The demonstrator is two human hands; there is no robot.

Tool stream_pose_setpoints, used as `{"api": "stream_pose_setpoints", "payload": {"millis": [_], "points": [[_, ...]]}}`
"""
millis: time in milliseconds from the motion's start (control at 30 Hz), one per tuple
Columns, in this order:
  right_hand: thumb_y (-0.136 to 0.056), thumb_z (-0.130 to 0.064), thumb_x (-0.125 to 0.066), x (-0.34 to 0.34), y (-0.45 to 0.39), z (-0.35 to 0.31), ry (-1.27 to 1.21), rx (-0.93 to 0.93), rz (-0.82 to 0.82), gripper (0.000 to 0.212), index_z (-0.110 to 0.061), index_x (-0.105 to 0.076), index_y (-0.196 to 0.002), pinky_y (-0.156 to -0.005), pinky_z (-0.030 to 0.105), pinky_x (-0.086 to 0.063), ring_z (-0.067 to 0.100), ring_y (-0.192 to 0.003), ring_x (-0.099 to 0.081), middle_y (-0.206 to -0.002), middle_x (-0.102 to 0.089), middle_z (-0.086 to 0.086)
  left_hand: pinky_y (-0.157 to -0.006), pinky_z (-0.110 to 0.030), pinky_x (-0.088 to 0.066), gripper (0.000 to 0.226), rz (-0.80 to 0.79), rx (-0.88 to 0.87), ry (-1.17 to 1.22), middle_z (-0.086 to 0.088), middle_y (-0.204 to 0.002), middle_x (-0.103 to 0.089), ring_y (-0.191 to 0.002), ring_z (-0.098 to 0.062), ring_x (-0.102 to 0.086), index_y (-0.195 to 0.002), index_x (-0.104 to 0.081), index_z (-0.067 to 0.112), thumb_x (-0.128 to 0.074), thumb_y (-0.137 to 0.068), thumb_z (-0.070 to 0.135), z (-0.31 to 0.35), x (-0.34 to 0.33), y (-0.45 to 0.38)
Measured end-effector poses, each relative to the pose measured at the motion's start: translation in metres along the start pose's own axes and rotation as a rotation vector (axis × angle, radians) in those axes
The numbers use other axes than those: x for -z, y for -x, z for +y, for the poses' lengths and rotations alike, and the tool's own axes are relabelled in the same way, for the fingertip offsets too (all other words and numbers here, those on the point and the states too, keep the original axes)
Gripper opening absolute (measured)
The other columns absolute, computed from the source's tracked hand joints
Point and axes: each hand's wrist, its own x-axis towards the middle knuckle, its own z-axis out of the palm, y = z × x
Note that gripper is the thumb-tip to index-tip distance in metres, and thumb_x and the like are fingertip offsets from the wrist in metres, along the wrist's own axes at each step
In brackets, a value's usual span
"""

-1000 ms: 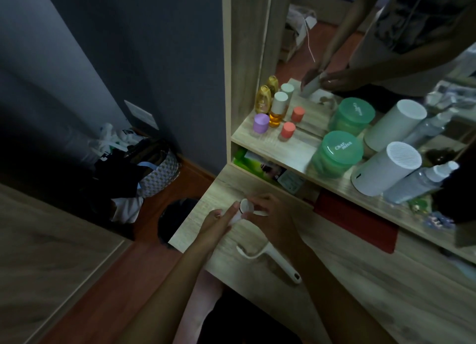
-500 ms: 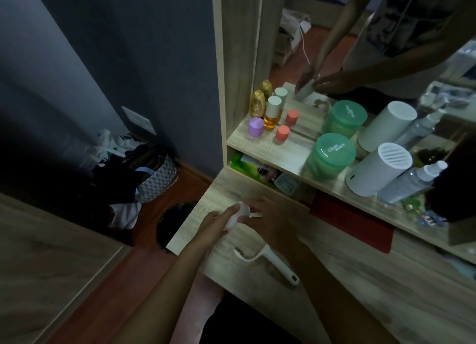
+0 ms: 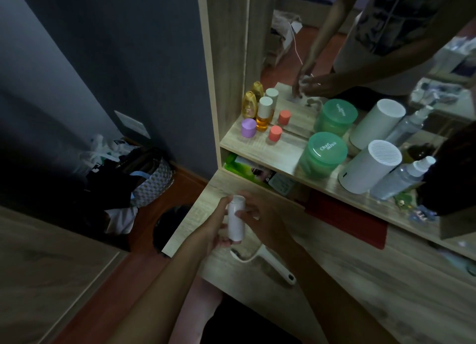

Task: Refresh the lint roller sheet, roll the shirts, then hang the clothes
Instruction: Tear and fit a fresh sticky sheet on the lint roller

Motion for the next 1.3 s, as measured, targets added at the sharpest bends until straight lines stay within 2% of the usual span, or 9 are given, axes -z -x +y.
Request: {"api": "stream_pose_setpoints", "payload": {"millis": [100,200,333,500,667,800,933,1100,1300], "points": [[-0.084,-0.029,-0.07,-0.002,0.002,0.005,0.002,-0.043,-0.094,0.06,-0.023,-0.043,-0.138,-0.087,0.018,-0.051,0.0,-0.102,-0.058,-0.123,-0.055,-0.009,-0.061,-0.033,-0.055,0.071,-0.041,0.113,-0.014,-0.015,-0.105,-0.063,-0.086,-0.029,-0.064,-0.116,-0.058,0.018,-0.048,-0.076,0.075,0.007,0.002,0.002],[-0.078,-0.054,-0.065,-0.004,0.004,0.011,0.038,-0.059,-0.112,0.083,-0.018,-0.033,-0.145,-0.097,0.018,-0.044,0.006,-0.117,-0.051,-0.138,-0.044,-0.006,-0.05,-0.027,-0.051,0.077,-0.066,0.164,0.023,-0.02,-0.108,-0.062,-0.079,-0.028,-0.063,-0.121,-0.055,0.013,-0.05,-0.074,0.074,0.011,0.004,0.005],[-0.1,-0.014,-0.044,0.006,0.003,0.008,-0.285,-0.215,-0.141,0.041,-0.012,-0.037,-0.14,-0.09,0.036,-0.051,0.019,-0.112,-0.055,-0.135,-0.051,0.008,-0.066,-0.042,-0.058,0.078,-0.1,0.144,0.176,-0.025,-0.112,-0.059,-0.085,-0.035,-0.068,-0.127,-0.044,0.01,-0.065,-0.073,0.061,0.013,0.004,0.003],[-0.097,-0.037,-0.05,0.016,-0.013,0.004,-0.601,-0.616,-0.131,0.042,-0.013,-0.048,-0.131,-0.074,0.037,-0.054,0.033,-0.112,-0.059,-0.132,-0.054,0.012,-0.097,-0.044,-0.049,0.056,-0.028,-0.01,0.079,-0.011,-0.102,-0.057,-0.096,-0.026,-0.059,-0.117,-0.055,0.005,-0.063,-0.084,0.049,0.005,0.0,-0.001],[-0.089,-0.048,-0.058,0.017,-0.01,0.013,-0.7,-0.583,-0.16,0.043,-0.016,-0.062,-0.117,-0.081,0.044,-0.058,0.034,-0.097,-0.069,-0.115,-0.067,0.014,-0.093,-0.036,-0.049,0.107,0.028,-0.229,-0.151,-0.012,-0.14,-0.046,-0.119,-0.026,-0.053,-0.146,-0.027,0.02,-0.074,-0.06,0.065,-0.001,0.003,0.003],[-0.09,-0.03,-0.062,0.016,-0.01,0.013,-0.846,-0.548,-0.143,0.036,-0.004,-0.061,-0.116,-0.077,0.041,-0.059,0.033,-0.093,-0.07,-0.111,-0.068,0.017,-0.09,-0.029,-0.043,0.1,0.084,-0.376,-0.388,-0.007,-0.145,-0.041,-0.124,-0.023,-0.048,-0.15,-0.016,0.022,-0.076,-0.074,0.044,-0.001,0.003,0.007],[-0.087,-0.011,-0.064,0.013,-0.01,0.01,-0.837,-0.555,-0.091,0.032,-0.002,-0.06,-0.117,-0.067,0.034,-0.06,0.029,-0.095,-0.066,-0.115,-0.061,0.017,-0.089,-0.028,-0.049,0.089,0.003,-0.418,-0.441,-0.004,-0.137,-0.048,-0.116,-0.015,-0.053,-0.132,-0.036,0.028,-0.086,-0.059,0.041,-0.005,0.009,0.007],[-0.085,-0.008,-0.066,0.008,-0.01,0.019,-0.788,-0.518,-0.112,0.036,-0.007,-0.059,-0.12,-0.085,0.045,-0.057,0.036,-0.106,-0.063,-0.123,-0.058,0.02,-0.092,-0.035,-0.053,0.105,-0.106,-0.458,-0.482,-0.001,-0.135,-0.046,-0.12,-0.016,-0.05,-0.135,-0.035,0.03,-0.085,-0.045,0.047,-0.002,0.017,0.005],[-0.084,-0.002,-0.067,0.003,-0.012,0.018,-0.807,-0.49,-0.057,0.038,-0.007,-0.058,-0.12,-0.079,0.038,-0.059,0.034,-0.108,-0.063,-0.122,-0.06,0.015,-0.08,-0.029,-0.056,0.104,-0.207,-0.393,-0.44,-0.005,-0.128,-0.05,-0.116,-0.019,-0.055,-0.133,-0.02,0.051,-0.086,-0.056,0.031,0.007,0.018,0.008]]}}
